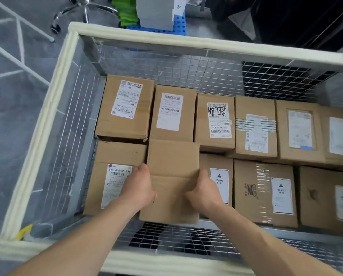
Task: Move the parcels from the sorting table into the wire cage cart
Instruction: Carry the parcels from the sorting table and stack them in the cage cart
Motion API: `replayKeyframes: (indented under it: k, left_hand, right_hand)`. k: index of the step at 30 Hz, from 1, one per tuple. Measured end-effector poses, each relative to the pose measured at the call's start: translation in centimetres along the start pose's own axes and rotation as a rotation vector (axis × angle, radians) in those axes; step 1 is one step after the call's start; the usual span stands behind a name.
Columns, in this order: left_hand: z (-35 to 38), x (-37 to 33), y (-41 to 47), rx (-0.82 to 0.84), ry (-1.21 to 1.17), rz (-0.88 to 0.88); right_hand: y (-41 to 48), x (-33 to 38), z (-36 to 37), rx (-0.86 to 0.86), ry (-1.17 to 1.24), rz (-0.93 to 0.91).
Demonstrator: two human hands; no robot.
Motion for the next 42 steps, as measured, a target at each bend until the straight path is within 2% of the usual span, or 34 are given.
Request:
replayKeyframes:
  k: [10,16,21,26,30,36,42]
  left_hand:
    - [0.7,0.9,0.9,-0.079,0.065,0.067]
    - [1.0,1.0,0.9,-0.048,0.159,0.105]
    - [-1.7,-0.3,-2.3,-0.044,0.228,0.201]
    - [-6.8,-4.6,-6.7,-0.087,0.312,0.381]
    - [-11.5,-8.8,-10.7,-0.119,0.347,0.509]
    - [-18.1,-15.1,-17.1,-0.188,0.270,0.744]
    - [-21.4,-22.3,-24.6,-0.253,0.239,1.050]
  right_hand:
    - [0.7,-0.7,1.7,-0.023,0.073,0.020]
    - [1.5,-0.6,2.2,0.038,-0.019,-0.050]
    - [-1.3,0.2,-0.2,0.053,-0.173,-0.108]
    - [-6.4,2.5,-6.2,-0.078,-0.218,-0.228]
    - [-11.6,3.9,-12.3,-0.186,-0.242,-0.247]
    - [-19.7,3.3,-21.7,-0.419,-0.100,-0.186]
    - [-28.6,-0.6,-29.3,-0.664,-0.033,-0.063]
Point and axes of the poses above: each hand's wrist, its own y-axis towards the middle knuckle, its own z-axis out of the palm, x = y × z, the point moved 4 cm from there along y, towards the middle knuckle, and after that the axes turned 9 degrees about -x, right-handed, at the moved point
